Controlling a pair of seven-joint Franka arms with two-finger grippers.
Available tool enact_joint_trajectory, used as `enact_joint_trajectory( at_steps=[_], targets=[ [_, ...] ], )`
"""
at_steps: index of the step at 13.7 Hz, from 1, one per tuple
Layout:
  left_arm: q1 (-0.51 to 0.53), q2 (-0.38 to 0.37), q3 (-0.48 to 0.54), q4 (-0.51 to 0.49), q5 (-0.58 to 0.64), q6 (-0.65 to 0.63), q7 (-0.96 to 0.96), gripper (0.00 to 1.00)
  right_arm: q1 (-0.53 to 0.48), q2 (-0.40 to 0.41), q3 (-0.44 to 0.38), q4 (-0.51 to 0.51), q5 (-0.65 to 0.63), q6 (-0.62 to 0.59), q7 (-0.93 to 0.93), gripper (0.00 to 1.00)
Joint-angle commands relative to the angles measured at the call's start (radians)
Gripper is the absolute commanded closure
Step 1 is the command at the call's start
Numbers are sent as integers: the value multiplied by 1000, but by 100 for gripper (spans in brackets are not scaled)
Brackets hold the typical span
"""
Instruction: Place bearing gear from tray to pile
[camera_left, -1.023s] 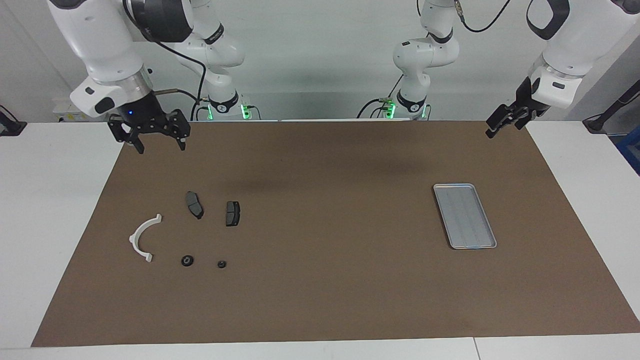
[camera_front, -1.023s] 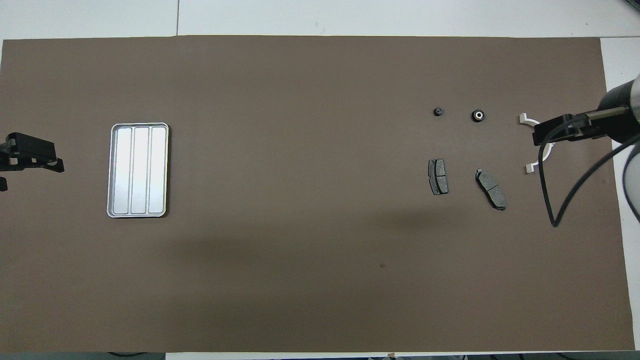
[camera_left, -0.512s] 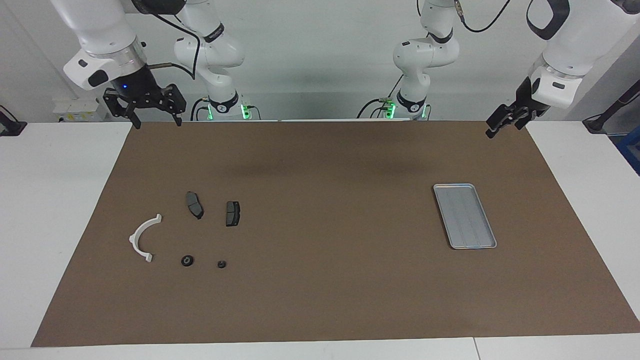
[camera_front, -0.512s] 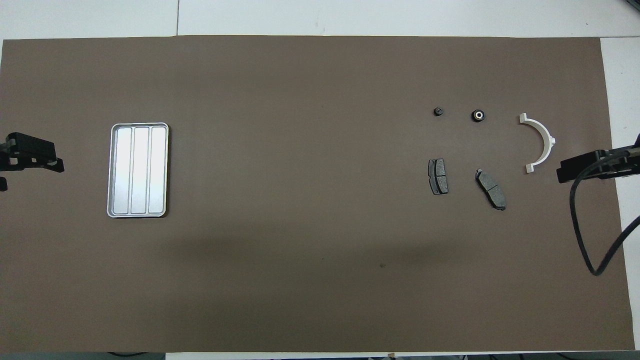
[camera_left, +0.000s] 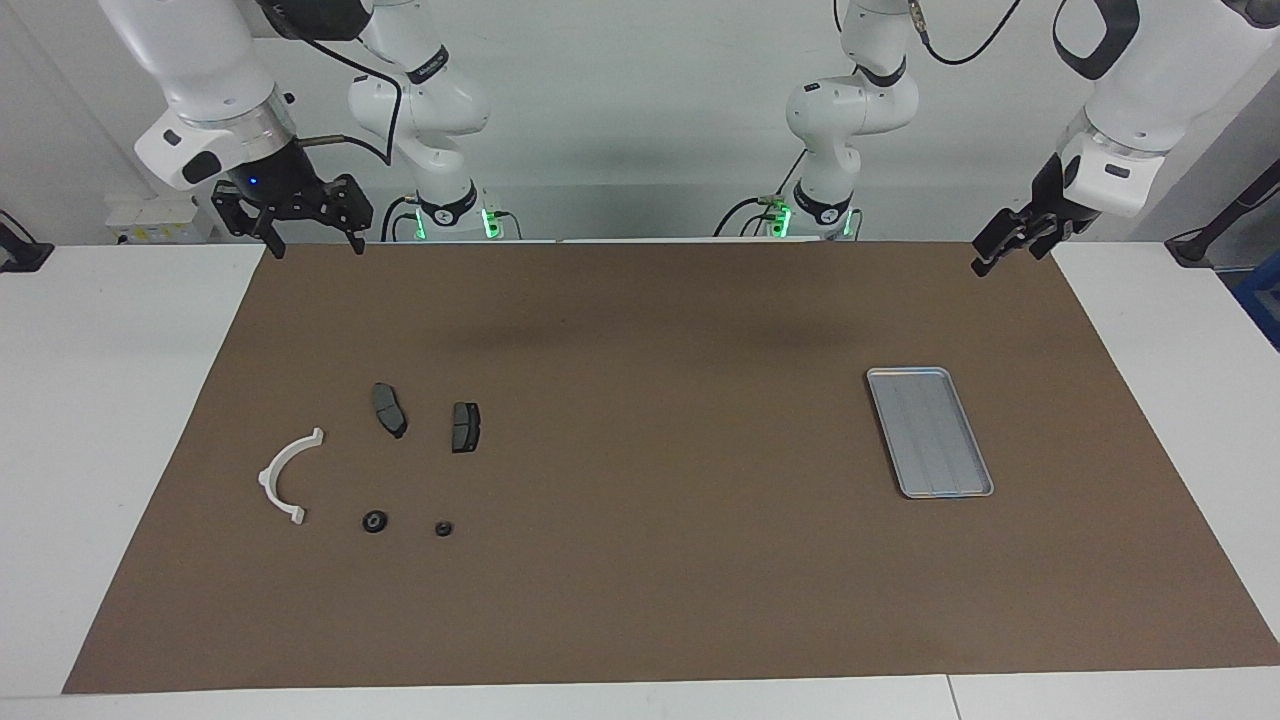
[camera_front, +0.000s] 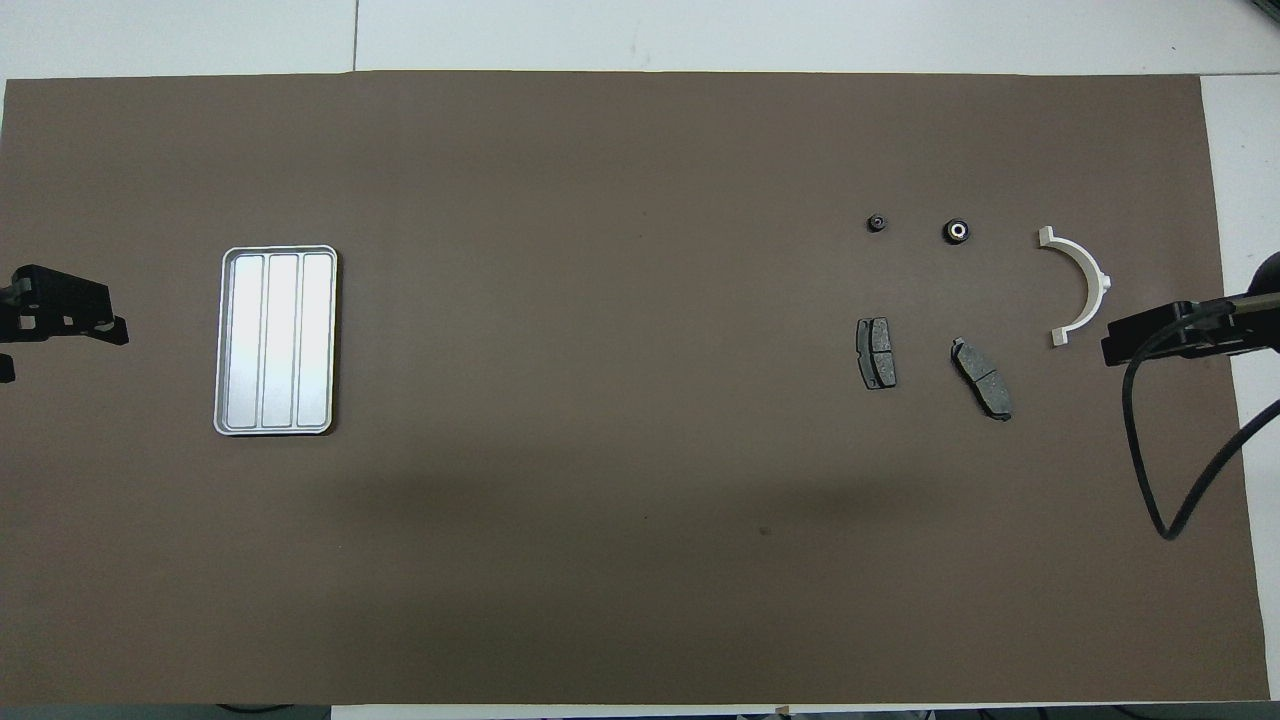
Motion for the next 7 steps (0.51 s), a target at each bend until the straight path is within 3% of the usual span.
enact_joint_trajectory(
  at_steps=[1,7],
  targets=[
    [-12,-16,10,-11,3,-12,8,0,-15,-11,8,-10,23,55,3,0],
    [-12,-16,11,-11,3,-12,8,0,-11,-17,11,-17,22,61,3,0]
  ],
)
